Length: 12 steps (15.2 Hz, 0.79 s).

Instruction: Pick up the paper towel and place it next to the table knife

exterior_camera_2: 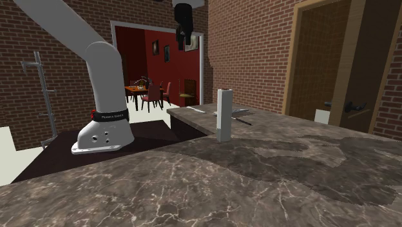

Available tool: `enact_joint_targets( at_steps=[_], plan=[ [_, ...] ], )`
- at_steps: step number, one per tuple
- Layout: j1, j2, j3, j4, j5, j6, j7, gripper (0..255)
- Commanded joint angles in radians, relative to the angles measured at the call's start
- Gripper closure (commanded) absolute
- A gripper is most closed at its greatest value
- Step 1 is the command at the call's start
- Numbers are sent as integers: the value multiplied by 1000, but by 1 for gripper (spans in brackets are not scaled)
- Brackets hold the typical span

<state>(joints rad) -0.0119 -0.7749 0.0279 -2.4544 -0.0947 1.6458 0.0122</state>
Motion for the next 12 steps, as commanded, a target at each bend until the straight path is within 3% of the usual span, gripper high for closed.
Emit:
enact_joint_targets(
  at_steps=[1, 12],
  plan=[
    [0, 0, 0, 0, 0, 0, 0, 0],
    [-64, 255, -180, -55, -74, 362, -154, 0]
  ],
)
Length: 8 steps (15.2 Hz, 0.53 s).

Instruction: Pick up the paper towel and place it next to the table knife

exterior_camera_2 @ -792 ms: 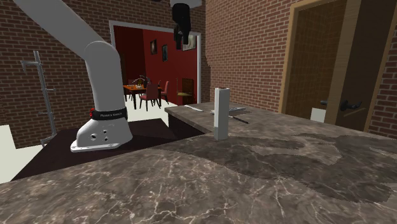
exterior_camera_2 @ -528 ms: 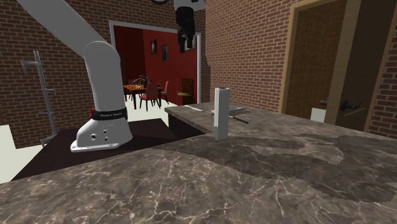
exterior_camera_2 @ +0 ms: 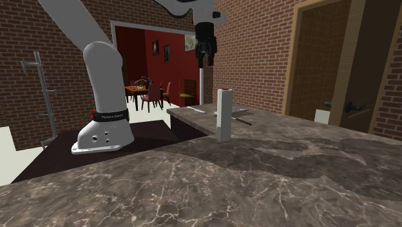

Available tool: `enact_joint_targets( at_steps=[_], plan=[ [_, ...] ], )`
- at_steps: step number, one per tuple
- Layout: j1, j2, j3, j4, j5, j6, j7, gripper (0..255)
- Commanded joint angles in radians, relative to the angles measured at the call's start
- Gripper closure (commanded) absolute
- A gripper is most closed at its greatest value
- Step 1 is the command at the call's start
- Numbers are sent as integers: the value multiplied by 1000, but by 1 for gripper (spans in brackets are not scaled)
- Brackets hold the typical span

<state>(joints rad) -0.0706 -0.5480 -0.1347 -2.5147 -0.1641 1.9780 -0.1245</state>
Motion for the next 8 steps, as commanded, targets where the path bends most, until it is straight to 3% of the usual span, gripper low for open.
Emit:
enact_joint_targets(
  at_steps=[1, 8],
  plan=[
    [-9, 60, -33, 10, -6, 62, -33, 0],
    [-22, 307, -139, 79, 29, 267, -157, 0]
  ],
)
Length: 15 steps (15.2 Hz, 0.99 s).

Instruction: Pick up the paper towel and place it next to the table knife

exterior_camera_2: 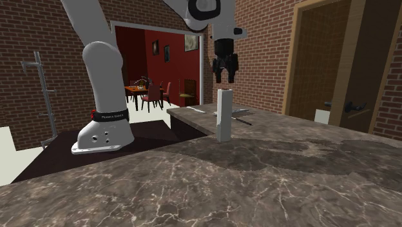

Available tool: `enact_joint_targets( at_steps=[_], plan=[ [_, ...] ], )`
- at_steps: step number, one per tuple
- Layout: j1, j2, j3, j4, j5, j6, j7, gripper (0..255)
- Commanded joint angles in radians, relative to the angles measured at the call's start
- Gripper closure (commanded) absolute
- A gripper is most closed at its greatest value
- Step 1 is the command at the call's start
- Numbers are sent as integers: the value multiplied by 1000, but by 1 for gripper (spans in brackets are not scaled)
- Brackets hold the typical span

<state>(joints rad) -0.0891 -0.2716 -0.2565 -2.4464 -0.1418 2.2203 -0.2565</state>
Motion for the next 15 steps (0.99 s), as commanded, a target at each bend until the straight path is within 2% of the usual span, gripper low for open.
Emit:
enact_joint_targets(
  at_steps=[1, 9, 15],
  plan=[
    [-5, 61, -28, 23, 18, 45, -42, 0],
    [-4, 132, -38, -18, 31, 156, -54, 0],
    [-4, 132, -38, -18, 32, 156, -54, 0]
  ],
)
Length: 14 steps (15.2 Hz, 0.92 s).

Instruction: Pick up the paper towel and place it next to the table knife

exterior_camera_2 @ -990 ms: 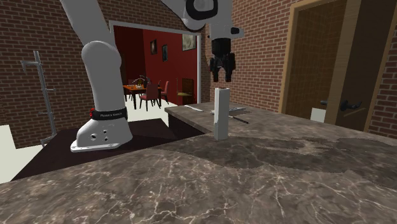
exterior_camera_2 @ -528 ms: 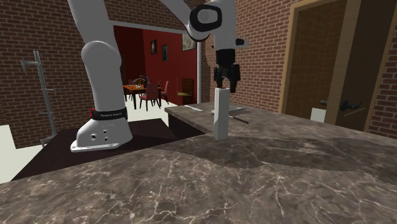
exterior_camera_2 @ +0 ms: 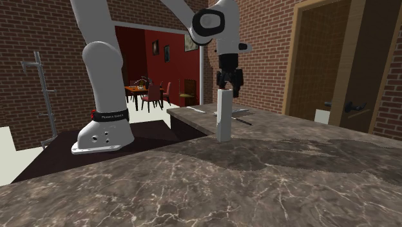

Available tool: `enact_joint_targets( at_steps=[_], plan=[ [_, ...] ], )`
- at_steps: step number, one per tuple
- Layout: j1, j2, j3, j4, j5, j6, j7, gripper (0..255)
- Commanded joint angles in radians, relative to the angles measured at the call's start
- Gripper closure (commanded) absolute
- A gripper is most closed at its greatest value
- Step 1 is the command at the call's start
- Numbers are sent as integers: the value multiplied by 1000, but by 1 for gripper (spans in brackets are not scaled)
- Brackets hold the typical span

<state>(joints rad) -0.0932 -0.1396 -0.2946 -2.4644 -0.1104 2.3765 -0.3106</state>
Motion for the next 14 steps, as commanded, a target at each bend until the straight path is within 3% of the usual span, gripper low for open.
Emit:
enact_joint_targets(
  at_steps=[1, 2, 11, 14],
  plan=[
    [0, 0, 0, 0, 0, 0, 0, 0],
    [0, 0, 0, 0, 0, 0, 0, 255],
    [0, 0, 0, 0, 0, 0, 0, 255],
    [-1, -28, 3, 17, -6, -44, 4, 255]
  ],
)
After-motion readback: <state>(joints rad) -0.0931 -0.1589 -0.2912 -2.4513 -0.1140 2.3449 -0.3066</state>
